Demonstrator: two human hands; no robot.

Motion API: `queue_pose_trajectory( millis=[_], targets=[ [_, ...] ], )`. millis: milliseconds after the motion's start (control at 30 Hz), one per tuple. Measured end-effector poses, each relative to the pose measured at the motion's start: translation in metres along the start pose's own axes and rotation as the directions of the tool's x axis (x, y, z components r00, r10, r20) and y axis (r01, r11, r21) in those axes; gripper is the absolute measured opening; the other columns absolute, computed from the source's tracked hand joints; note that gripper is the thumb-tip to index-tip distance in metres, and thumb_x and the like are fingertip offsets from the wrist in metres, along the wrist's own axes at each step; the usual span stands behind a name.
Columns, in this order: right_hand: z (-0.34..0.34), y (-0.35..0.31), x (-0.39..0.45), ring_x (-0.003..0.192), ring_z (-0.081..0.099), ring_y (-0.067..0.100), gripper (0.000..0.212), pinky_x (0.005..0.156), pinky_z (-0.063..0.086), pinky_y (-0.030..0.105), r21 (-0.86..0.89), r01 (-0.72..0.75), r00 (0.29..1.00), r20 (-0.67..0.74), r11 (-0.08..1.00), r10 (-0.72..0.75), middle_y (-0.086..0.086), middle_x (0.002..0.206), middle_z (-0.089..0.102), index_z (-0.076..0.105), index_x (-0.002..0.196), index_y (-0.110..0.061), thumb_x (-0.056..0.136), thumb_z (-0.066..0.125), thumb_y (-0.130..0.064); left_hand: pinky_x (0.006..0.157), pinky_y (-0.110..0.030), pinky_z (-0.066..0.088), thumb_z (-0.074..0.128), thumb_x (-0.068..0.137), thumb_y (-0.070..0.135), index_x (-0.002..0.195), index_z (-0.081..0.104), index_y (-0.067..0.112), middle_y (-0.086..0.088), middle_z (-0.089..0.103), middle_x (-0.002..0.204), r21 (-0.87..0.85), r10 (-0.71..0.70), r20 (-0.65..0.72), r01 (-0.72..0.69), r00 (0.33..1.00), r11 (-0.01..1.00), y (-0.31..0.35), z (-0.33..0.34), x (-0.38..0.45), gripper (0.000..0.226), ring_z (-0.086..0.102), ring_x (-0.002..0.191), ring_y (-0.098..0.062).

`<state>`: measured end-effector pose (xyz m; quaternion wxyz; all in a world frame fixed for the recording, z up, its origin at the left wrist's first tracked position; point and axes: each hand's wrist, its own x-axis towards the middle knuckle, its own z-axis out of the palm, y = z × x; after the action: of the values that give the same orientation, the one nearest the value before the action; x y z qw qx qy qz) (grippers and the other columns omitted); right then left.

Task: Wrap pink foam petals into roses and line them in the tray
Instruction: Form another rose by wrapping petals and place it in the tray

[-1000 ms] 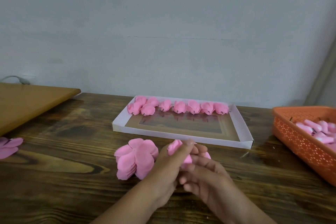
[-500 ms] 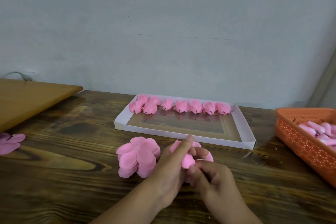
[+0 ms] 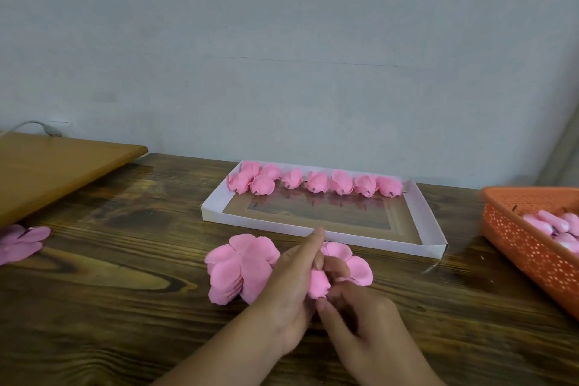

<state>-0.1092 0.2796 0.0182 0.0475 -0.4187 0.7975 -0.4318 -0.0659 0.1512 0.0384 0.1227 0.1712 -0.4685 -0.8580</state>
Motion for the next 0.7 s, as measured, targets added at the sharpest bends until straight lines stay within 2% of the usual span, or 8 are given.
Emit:
queue_pose_trajectory(
  millis=[133, 267, 367, 433, 500, 600, 667, 700],
  targets=[
    [0.0, 0.002, 0.0, 0.074, 0.058, 0.013, 0.033, 0.061, 0.044, 0.03, -0.306, 0.162, 0.986, 0.025, 0.938, -0.162, -0.006, 0.084, 0.063, 0.064, 0.085, -0.017, 0.094, 0.039, -0.038, 0.055, -0.023, 0.043, 0.053, 0.098, 0.049, 0.044, 0.066, 0.024, 0.002, 0.067, 0.064, 0.014, 0.019, -0.009, -0.019, 1.0, 1.0, -0.003, 0.0, 0.002, 0.06, 0.06, 0.055, -0.013],
    [-0.001, -0.004, 0.003, 0.059, 0.051, 0.012, 0.028, 0.057, 0.043, 0.027, 0.196, -0.007, 0.999, 0.042, 0.98, -0.001, -0.004, 0.061, 0.057, 0.062, 0.065, -0.016, 0.091, 0.055, -0.022, 0.052, -0.021, 0.045, 0.068, 0.077, 0.052, 0.043, 0.051, 0.021, -0.002, 0.07, 0.067, -0.012, -0.021, -0.006, 0.021, 1.0, 1.0, -0.001, 0.001, 0.0, 0.049, 0.064, 0.056, -0.016],
    [0.001, -0.01, 0.007, 0.038, 0.039, 0.015, 0.019, 0.041, 0.031, 0.019, 0.771, -0.355, 0.934, 0.272, 0.529, 0.231, 0.007, 0.045, 0.045, 0.061, 0.054, -0.009, 0.071, 0.058, -0.016, 0.053, -0.024, 0.05, 0.074, 0.068, 0.049, 0.047, 0.042, 0.02, -0.004, 0.068, 0.064, -0.082, -0.052, 0.041, 0.055, 0.998, 0.995, 0.002, 0.002, -0.005, 0.048, 0.065, 0.056, -0.019],
    [0.004, -0.013, 0.009, 0.036, 0.037, 0.016, 0.011, 0.039, 0.027, 0.019, 0.855, -0.504, 0.855, 0.475, 0.117, 0.208, 0.01, 0.047, 0.041, 0.059, 0.059, -0.004, 0.069, 0.061, -0.01, 0.056, -0.028, 0.054, 0.077, 0.067, 0.044, 0.048, 0.041, 0.018, -0.005, 0.066, 0.062, -0.153, -0.056, 0.074, 0.066, 0.996, 0.986, 0.004, 0.003, -0.008, 0.049, 0.065, 0.055, -0.022],
    [0.008, -0.015, 0.008, 0.037, 0.039, 0.018, 0.008, 0.039, 0.027, 0.021, 0.826, -0.563, 0.816, 0.553, 0.017, 0.172, 0.011, 0.05, 0.042, 0.061, 0.064, -0.004, 0.071, 0.064, -0.004, 0.051, -0.027, 0.054, 0.077, 0.067, 0.042, 0.047, 0.04, 0.017, -0.007, 0.065, 0.06, -0.172, -0.04, 0.061, 0.05, 0.997, 0.984, 0.006, 0.002, -0.009, 0.049, 0.064, 0.052, -0.023],
    [0.01, -0.012, 0.004, 0.041, 0.043, 0.016, 0.024, 0.042, 0.033, 0.022, 0.724, -0.471, 0.882, 0.367, 0.504, 0.297, 0.009, 0.049, 0.049, 0.065, 0.063, -0.012, 0.087, 0.064, -0.008, 0.041, -0.02, 0.041, 0.073, 0.066, 0.046, 0.044, 0.043, 0.021, -0.005, 0.067, 0.061, -0.083, -0.035, -0.005, 0.035, 0.999, 0.996, 0.006, 0.002, -0.006, 0.045, 0.062, 0.054, -0.017],
    [0.008, -0.006, -0.001, 0.053, 0.053, 0.007, 0.032, 0.054, 0.046, 0.025, 0.276, -0.205, 0.978, 0.085, 0.939, 0.188, -0.005, 0.06, 0.06, 0.063, 0.066, -0.027, 0.097, 0.059, -0.021, 0.045, -0.021, 0.043, 0.071, 0.078, 0.041, 0.041, 0.047, 0.021, -0.004, 0.067, 0.061, -0.065, -0.028, -0.036, 0.026, 0.999, 0.998, 0.003, 0.001, -0.003, 0.048, 0.063, 0.054, -0.016],
    [0.007, -0.005, -0.003, 0.065, 0.059, 0.007, 0.028, 0.062, 0.049, 0.026, 0.021, -0.078, 0.997, 0.003, 0.997, 0.078, -0.011, 0.071, 0.064, 0.061, 0.07, -0.032, 0.097, 0.056, -0.027, 0.05, -0.022, 0.048, 0.067, 0.088, 0.037, 0.039, 0.053, 0.019, -0.004, 0.067, 0.061, -0.067, -0.029, -0.035, 0.026, 0.999, 0.997, 0.001, 0.001, -0.002, 0.053, 0.064, 0.054, -0.016]
  ],
)
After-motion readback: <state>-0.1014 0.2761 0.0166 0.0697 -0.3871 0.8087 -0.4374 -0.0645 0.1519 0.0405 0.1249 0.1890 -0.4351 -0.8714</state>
